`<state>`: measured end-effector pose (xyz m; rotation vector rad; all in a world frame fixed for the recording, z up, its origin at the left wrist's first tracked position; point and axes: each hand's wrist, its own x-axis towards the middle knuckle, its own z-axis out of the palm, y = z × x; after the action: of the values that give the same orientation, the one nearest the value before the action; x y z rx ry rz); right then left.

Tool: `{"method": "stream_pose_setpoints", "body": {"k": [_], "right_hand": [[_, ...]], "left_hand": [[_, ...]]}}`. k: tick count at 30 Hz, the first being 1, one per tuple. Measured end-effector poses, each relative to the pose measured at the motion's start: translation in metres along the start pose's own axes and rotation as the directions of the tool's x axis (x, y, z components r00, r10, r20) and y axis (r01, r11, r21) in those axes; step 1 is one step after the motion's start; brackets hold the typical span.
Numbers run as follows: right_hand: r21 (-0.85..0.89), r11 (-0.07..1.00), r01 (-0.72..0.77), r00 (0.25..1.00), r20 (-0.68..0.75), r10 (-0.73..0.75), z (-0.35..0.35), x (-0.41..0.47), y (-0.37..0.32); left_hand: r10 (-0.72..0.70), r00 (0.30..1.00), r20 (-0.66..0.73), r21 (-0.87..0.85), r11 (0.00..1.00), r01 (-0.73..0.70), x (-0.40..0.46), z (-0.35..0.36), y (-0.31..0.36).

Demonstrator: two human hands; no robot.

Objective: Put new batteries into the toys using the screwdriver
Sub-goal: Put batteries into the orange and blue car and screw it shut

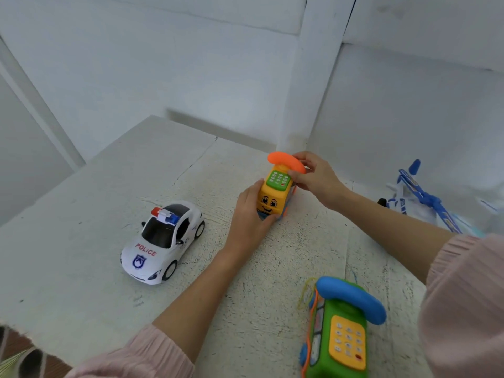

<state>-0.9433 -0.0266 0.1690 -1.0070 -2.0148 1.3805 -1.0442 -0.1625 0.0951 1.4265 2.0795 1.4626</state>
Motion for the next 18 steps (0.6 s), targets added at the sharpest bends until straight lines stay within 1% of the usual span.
{"method": "stream_pose_setpoints", "body": {"k": [7, 9, 11, 15, 18], "right_hand": [[-0.219, 0.974, 0.049, 0.998, 0.038, -0.042, -0.002, -0.005, 0.000], [-0.263, 0.964, 0.027, 1.000, 0.020, -0.022, -0.004, -0.009, -0.003], [-0.302, 0.953, 0.012, 0.999, -0.025, -0.020, -0.008, -0.013, -0.011], [-0.319, 0.948, 0.004, 0.995, -0.096, -0.036, -0.026, -0.021, -0.036], [-0.333, 0.942, 0.023, 0.992, -0.109, -0.062, -0.049, -0.034, -0.058]], "left_hand": [[-0.020, 0.999, 0.042, 0.001, 1.000, 0.020, -0.002, -0.004, 0.005], [-0.049, 0.996, 0.076, 0.006, 0.999, 0.049, -0.003, -0.008, 0.007], [-0.061, 0.995, 0.074, 0.021, 0.998, 0.060, -0.005, -0.015, 0.012], [0.011, 1.000, -0.009, 0.042, 0.999, -0.011, -0.002, -0.030, 0.036], [0.089, 0.994, -0.056, 0.002, 0.996, -0.089, 0.000, -0.034, 0.069]]}}
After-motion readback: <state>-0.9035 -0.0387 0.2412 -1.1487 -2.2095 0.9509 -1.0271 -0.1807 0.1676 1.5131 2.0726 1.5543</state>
